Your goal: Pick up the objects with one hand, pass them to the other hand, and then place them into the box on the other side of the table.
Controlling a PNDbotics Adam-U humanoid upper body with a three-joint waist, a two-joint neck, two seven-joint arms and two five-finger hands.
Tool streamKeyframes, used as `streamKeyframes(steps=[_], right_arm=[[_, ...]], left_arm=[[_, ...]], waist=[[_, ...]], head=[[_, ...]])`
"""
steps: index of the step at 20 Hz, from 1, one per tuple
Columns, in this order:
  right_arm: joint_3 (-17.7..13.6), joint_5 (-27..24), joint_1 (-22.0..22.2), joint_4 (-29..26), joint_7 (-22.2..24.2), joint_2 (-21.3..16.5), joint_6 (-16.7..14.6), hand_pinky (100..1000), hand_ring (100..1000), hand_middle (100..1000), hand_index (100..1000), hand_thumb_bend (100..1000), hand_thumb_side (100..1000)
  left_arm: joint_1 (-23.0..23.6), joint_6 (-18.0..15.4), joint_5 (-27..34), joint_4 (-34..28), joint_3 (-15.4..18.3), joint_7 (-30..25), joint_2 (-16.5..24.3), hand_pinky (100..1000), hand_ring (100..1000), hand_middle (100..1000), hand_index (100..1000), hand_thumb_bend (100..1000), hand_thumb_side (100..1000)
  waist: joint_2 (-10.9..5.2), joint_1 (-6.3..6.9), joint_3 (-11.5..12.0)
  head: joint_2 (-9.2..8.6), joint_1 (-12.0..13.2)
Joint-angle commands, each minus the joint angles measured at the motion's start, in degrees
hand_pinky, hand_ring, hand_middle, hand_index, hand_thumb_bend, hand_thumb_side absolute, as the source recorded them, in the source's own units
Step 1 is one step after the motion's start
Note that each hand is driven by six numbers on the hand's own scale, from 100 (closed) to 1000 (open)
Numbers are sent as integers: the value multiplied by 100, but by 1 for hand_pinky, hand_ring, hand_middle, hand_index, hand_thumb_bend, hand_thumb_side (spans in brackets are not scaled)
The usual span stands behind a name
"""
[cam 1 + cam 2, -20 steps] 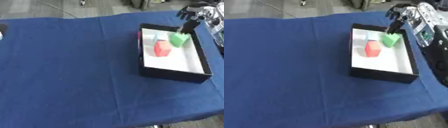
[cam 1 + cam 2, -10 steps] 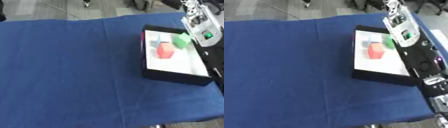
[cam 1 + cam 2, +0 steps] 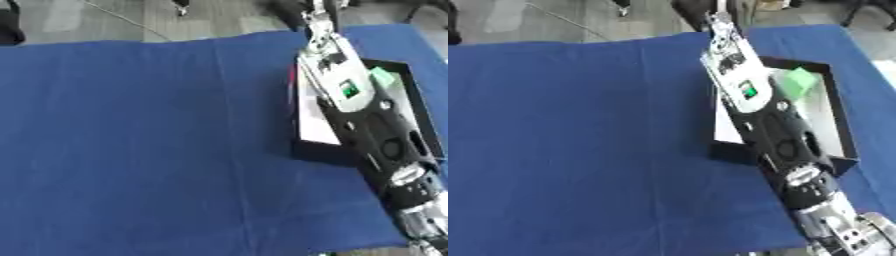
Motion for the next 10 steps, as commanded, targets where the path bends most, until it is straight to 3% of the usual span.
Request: streamKeyframes(steps=[1, 5, 10], right_arm=[[-125, 244, -48, -79, -31, 333, -188, 669, 877, 843, 912, 100, 597], [-207, 425, 17, 4, -5, 577, -371, 667, 873, 845, 911, 100, 616], [-298, 523, 113, -54, 35, 732, -623, 672, 889, 880, 922, 100, 622]], left_arm=[[-18, -274, 690, 66, 124, -32, -47, 840, 827, 807, 861, 310, 818], [1, -602, 1221, 249, 151, -180, -210, 856, 844, 820, 879, 375, 858], [-4, -959, 1590, 424, 213, -452, -404, 856, 856, 844, 908, 356, 843]], waist=[[-72, 34, 35], [-43, 53, 81], [-20, 73, 112]], head=[[-91, -25], [-124, 3], [-138, 58]])
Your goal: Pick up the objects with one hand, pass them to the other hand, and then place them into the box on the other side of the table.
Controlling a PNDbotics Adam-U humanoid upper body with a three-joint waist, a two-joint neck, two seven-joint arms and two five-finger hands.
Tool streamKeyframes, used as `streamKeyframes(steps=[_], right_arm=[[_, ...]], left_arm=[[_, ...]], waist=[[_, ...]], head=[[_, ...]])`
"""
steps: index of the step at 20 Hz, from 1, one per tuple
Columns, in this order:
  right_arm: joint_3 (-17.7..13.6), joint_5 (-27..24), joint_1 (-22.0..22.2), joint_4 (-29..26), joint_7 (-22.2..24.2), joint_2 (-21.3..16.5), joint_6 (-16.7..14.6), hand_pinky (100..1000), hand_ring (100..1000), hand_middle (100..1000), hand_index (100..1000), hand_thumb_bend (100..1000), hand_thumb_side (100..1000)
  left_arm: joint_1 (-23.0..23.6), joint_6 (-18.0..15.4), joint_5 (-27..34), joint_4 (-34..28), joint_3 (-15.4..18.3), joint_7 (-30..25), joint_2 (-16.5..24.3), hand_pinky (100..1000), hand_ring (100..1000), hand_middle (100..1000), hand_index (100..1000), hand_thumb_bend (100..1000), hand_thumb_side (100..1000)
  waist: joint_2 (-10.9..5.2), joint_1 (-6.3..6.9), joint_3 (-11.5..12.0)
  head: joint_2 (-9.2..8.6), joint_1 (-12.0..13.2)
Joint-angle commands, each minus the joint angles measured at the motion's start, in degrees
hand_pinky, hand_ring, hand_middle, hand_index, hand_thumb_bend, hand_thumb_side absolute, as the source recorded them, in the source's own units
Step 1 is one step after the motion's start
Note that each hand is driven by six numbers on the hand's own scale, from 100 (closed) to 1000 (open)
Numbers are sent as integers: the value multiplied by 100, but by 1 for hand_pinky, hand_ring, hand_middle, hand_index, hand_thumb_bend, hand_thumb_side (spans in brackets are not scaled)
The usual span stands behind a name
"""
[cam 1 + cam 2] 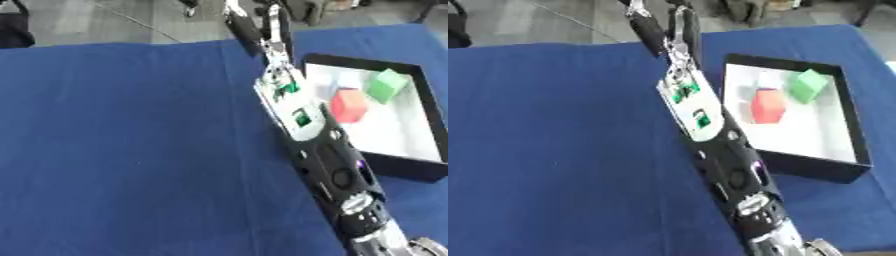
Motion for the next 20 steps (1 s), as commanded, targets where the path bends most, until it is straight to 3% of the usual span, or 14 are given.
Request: streamKeyframes(steps=[1, 12, 20], right_arm=[[-63, 89, -31, -142, 69, 81, -186, 673, 890, 882, 924, 100, 622], [-227, 500, 446, -743, 381, 232, -597, 674, 875, 859, 910, 100, 621], [-348, 723, 647, -1064, 714, 212, -581, 675, 873, 865, 909, 100, 631]], left_arm=[[-52, -211, 236, 49, 117, -145, -24, 856, 857, 846, 909, 357, 842], [-142, -689, 419, 249, 190, -468, -416, 856, 861, 848, 904, 391, 781], [-168, -812, 329, 333, 213, -599, -643, 858, 867, 858, 910, 393, 758]], waist=[[-79, 33, 23], [-23, 104, 90], [5, 112, 147]], head=[[-87, 34], [-93, 87], [-89, 124]])
